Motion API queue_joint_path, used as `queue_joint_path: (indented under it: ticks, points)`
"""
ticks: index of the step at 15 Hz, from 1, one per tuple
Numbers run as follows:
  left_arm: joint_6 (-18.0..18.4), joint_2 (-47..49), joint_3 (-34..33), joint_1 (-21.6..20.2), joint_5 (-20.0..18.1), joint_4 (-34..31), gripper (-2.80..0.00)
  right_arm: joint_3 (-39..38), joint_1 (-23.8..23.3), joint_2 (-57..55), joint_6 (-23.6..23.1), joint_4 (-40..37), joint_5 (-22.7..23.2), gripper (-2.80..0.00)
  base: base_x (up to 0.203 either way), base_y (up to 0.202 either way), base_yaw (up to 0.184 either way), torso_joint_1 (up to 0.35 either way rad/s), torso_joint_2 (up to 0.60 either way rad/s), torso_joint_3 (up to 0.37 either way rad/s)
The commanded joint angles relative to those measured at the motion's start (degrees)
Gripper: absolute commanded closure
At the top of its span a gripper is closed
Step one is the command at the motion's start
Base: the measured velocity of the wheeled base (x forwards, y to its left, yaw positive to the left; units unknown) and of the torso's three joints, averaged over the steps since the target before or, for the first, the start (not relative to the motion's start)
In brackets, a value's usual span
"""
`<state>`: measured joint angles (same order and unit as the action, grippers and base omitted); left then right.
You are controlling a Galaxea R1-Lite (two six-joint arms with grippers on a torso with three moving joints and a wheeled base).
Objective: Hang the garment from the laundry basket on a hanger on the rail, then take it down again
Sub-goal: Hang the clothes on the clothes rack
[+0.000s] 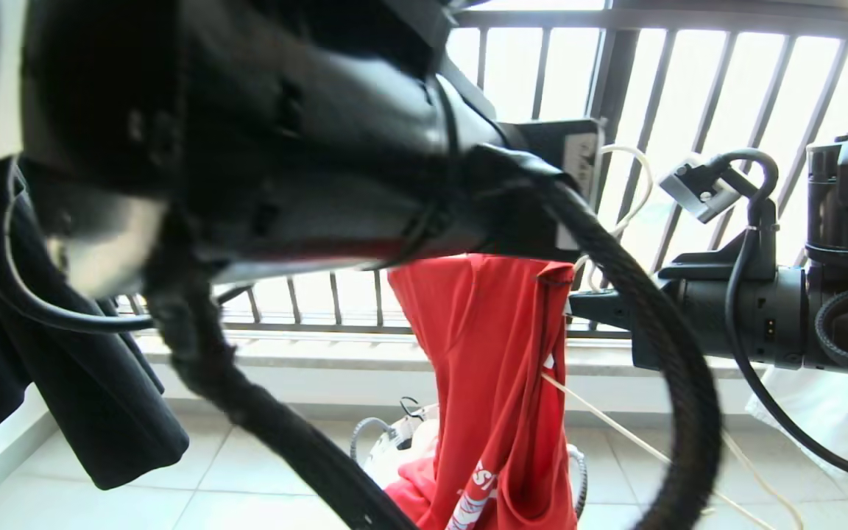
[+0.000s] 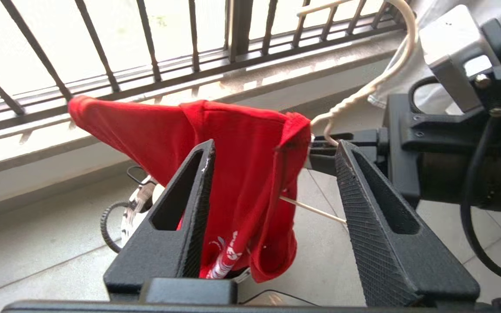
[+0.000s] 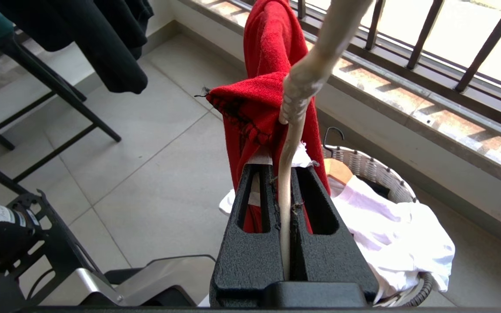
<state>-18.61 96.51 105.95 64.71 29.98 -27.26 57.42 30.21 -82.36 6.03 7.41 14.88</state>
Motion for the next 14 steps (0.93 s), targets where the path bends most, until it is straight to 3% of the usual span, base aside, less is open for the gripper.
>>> queue_joint_path:
  ticks: [1, 2, 4, 5, 7, 9, 10, 12, 14]
  points:
    - [2.58, -2.99, -0.04, -6.3, 0.12, -0.17, 0.0, 0.06, 0.03, 0.18, 0.36, 1.09, 0.23, 0.0, 0.0, 0.0, 0.0, 0.0, 0.0, 0.0]
    - [4.61, -3.15, 0.07, -9.33, 0.03, -1.05, 0.0, 0.13, 0.04, 0.1, 1.08, 2.56, 1.03, 0.0, 0.0, 0.0, 0.0, 0.0, 0.0, 0.0]
    - [7.21, -3.89, 0.88, -13.65, -0.42, -9.32, 0.0, 0.14, 0.03, -0.33, 1.86, 3.81, 4.23, 0.0, 0.0, 0.0, 0.0, 0.0, 0.0, 0.0]
    - [7.78, -4.18, 2.57, -15.32, -2.28, -11.66, 0.0, 0.63, 0.0, -1.03, 1.81, 3.84, 5.62, 0.0, 0.0, 0.0, 0.0, 0.0, 0.0, 0.0]
    - [10.65, -5.13, 4.25, -19.3, -14.34, -14.12, 0.0, 4.03, -0.06, -3.21, 1.35, 3.54, 7.98, 0.0, 0.0, 0.0, 0.0, 0.0, 0.0, 0.0]
    - [17.33, -6.59, 4.83, -25.14, -30.55, -16.63, 0.0, 5.14, -0.06, -4.88, -0.12, 3.12, 11.95, 0.0, 0.0, 0.0, 0.0, 0.0, 0.0, 0.0]
    - [21.24, -6.84, 4.99, -27.81, -36.48, -17.58, 0.0, 5.15, -0.06, -5.19, -0.21, 3.12, 14.61, 0.0, 0.0, 0.0, 0.0, 0.0, 0.0, 0.0]
    - [29.9, -6.19, 4.98, -30.66, -45.47, -19.26, 0.0, 5.85, -0.06, -5.54, -0.58, 2.74, 19.81, 0.0, 0.0, 0.0, 0.0, 0.0, 0.0, 0.0]
    - [35.52, -4.81, 4.79, -31.85, -51.63, -20.59, 0.0, 6.38, -0.06, -5.53, -1.11, -0.45, 22.81, 0.0, 0.0, 0.0, 0.0, 0.0, 0.0, 0.0]
